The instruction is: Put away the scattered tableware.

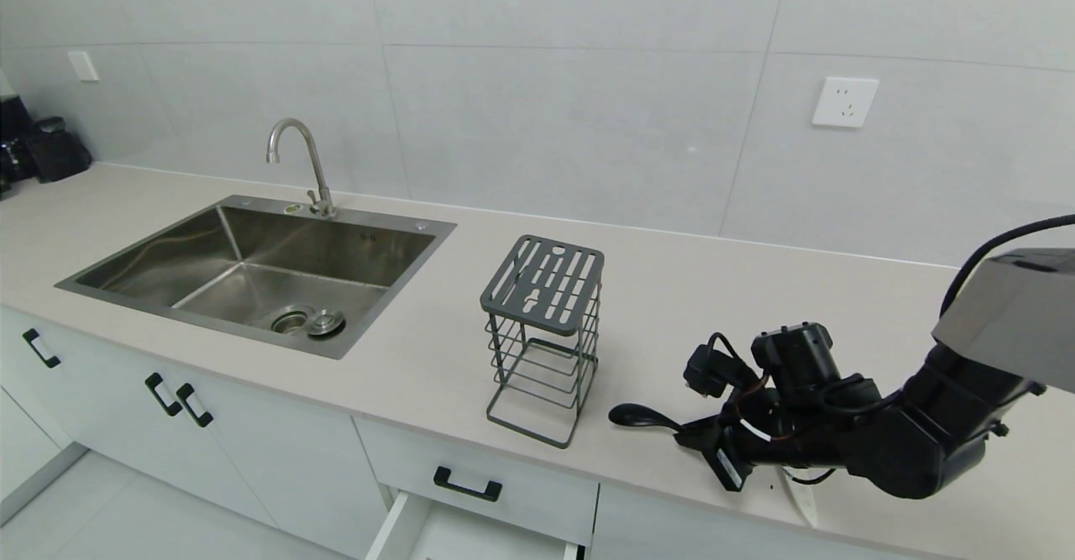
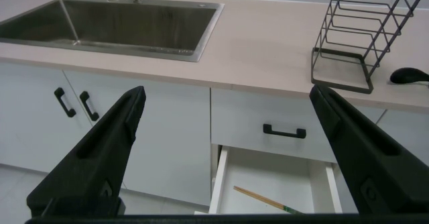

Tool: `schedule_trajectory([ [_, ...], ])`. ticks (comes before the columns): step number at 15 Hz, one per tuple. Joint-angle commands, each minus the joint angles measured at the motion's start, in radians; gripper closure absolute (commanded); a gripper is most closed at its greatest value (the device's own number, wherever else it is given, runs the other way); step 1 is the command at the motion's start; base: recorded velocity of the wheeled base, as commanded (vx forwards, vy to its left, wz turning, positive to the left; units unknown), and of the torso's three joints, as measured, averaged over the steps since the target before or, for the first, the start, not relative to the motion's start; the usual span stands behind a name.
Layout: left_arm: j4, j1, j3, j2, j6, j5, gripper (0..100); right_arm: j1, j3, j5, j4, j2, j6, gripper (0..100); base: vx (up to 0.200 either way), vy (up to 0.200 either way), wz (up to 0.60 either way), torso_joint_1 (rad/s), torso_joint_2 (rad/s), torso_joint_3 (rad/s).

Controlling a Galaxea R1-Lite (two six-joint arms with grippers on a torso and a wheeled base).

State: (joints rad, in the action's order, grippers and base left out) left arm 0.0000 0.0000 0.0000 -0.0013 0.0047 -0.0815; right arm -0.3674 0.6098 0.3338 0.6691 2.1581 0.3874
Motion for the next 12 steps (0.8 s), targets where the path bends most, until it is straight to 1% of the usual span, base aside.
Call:
schedule_trajectory([
  [1, 0.0, 0.0, 0.0, 0.001, 0.0, 0.0, 0, -0.001, -0.041, 0.007, 0.003, -0.112, 0.033, 100, 0.0, 0.0, 0.0, 0.0, 0.0, 0.0],
  [3, 0.0, 0.0, 0.0, 0.001, 0.0, 0.0, 0, -0.001, -0.073, 0.008, 0.0, -0.167, 0.05, 100, 0.0, 0.0, 0.0, 0.0, 0.0, 0.0],
  [4, 0.0, 0.0, 0.0, 0.001, 0.0, 0.0, 0, -0.001, -0.124, 0.016, 0.001, -0.23, 0.056, 100, 0.0, 0.0, 0.0, 0.0, 0.0, 0.0],
  [5, 0.0, 0.0, 0.0, 0.001, 0.0, 0.0, 0, -0.001, -0.151, 0.047, 0.001, -0.273, 0.085, 100, 0.0, 0.0, 0.0, 0.0, 0.0, 0.0],
  [8, 0.0, 0.0, 0.0, 0.001, 0.0, 0.0, 0, -0.002, -0.174, 0.093, -0.017, -0.34, 0.1, 100, 0.0, 0.0, 0.0, 0.0, 0.0, 0.0],
  [10, 0.0, 0.0, 0.0, 0.001, 0.0, 0.0, 0, -0.002, -0.208, 0.097, -0.022, -0.377, 0.134, 100, 0.0, 0.0, 0.0, 0.0, 0.0, 0.0],
  [12, 0.0, 0.0, 0.0, 0.001, 0.0, 0.0, 0, -0.033, -0.208, 0.116, -0.045, -0.406, 0.154, 100, 0.0, 0.0, 0.0, 0.0, 0.0, 0.0],
])
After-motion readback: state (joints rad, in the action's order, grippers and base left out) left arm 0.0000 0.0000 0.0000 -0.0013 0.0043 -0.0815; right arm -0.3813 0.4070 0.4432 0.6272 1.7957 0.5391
